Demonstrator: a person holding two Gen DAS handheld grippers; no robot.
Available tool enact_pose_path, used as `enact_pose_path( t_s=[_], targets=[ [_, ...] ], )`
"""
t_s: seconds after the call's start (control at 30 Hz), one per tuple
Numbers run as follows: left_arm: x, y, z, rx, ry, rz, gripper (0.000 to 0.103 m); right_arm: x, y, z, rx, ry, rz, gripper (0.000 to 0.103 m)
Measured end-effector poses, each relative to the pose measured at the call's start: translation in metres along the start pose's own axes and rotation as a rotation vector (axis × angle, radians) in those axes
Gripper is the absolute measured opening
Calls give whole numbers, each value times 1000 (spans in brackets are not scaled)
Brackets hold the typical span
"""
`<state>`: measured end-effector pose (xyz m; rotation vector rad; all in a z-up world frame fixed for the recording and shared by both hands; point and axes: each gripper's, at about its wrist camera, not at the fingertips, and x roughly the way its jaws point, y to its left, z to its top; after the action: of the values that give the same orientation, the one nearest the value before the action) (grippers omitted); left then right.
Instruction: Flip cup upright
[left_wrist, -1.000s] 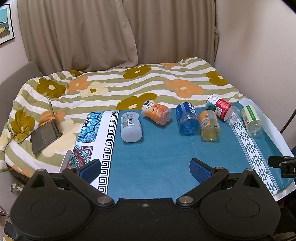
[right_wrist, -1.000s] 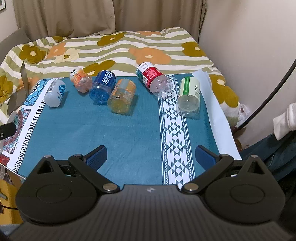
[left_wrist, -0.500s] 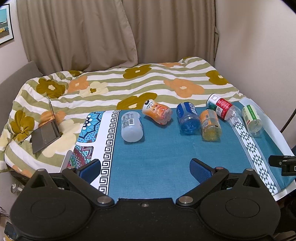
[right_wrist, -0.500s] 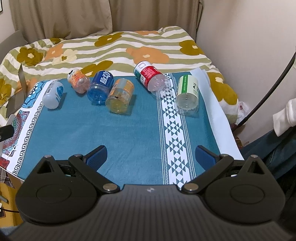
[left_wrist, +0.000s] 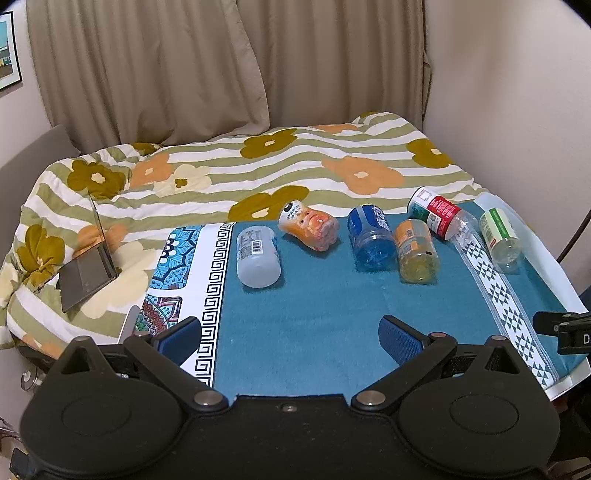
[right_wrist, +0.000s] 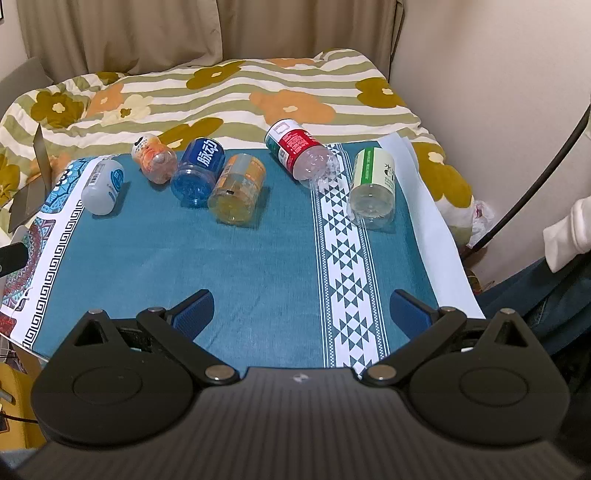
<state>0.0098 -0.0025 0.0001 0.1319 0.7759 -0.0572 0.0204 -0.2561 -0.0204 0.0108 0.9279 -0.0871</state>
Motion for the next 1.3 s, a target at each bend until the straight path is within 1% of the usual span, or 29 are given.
enact_pose_path(
  t_s=[0.27,0.4,0.57,0.73,0.9,1.07,1.13,1.3],
  targets=[
    [5,-4,7,-15,21,6,103,0,-3,6,-3,6,12,103],
    [9,-7,13,-42,40,26,103,2,-11,23,-24,4,33,103],
    [16,-11,17,-97,56,77,103,24,-31,64,-93,-23,65,103],
    [26,-17,17,-158,84,125,103,63,-47,105,-158,-44,108,103],
    [38,-26,16,-203,112,148,103,117,-54,140,-217,-35,158,103],
    [52,-36,13,-227,146,196,103,172,-50,158,-265,13,211,103],
    [57,-38,11,-241,153,207,103,191,-46,163,-288,23,232,103],
    [72,-41,7,-269,180,223,103,234,-37,171,-335,63,252,103]
  ],
)
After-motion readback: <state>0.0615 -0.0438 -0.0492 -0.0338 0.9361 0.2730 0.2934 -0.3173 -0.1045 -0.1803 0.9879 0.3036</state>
